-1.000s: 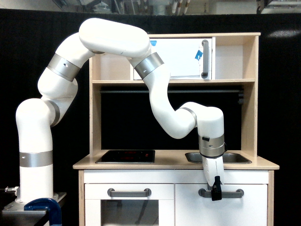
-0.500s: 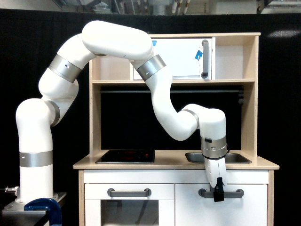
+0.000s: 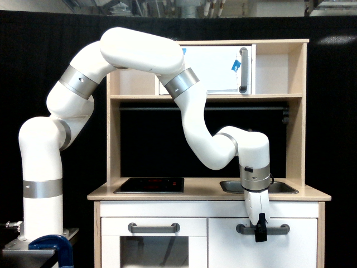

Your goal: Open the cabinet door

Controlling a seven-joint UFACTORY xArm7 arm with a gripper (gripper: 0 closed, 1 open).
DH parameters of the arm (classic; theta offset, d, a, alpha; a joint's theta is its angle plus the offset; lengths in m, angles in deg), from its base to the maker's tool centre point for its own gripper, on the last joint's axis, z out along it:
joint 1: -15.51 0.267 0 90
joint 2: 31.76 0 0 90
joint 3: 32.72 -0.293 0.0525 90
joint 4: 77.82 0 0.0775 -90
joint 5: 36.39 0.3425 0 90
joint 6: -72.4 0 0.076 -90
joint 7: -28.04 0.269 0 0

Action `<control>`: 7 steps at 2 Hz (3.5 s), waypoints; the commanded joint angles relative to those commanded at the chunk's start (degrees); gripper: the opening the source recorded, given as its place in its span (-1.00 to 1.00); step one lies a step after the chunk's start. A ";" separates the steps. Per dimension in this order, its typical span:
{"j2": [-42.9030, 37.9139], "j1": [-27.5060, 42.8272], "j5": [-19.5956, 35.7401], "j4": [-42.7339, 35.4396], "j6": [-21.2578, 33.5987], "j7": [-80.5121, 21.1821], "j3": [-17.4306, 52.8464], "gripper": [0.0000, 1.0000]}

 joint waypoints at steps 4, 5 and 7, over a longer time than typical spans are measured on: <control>0.12 -1.20 -0.91 0.34 -0.43 0.40 -1.21 -1.00; 1.06 -3.04 -2.03 0.48 0.91 0.07 -1.29 -1.00; -0.68 -6.78 -4.10 -2.60 3.51 -1.26 -1.22 -1.00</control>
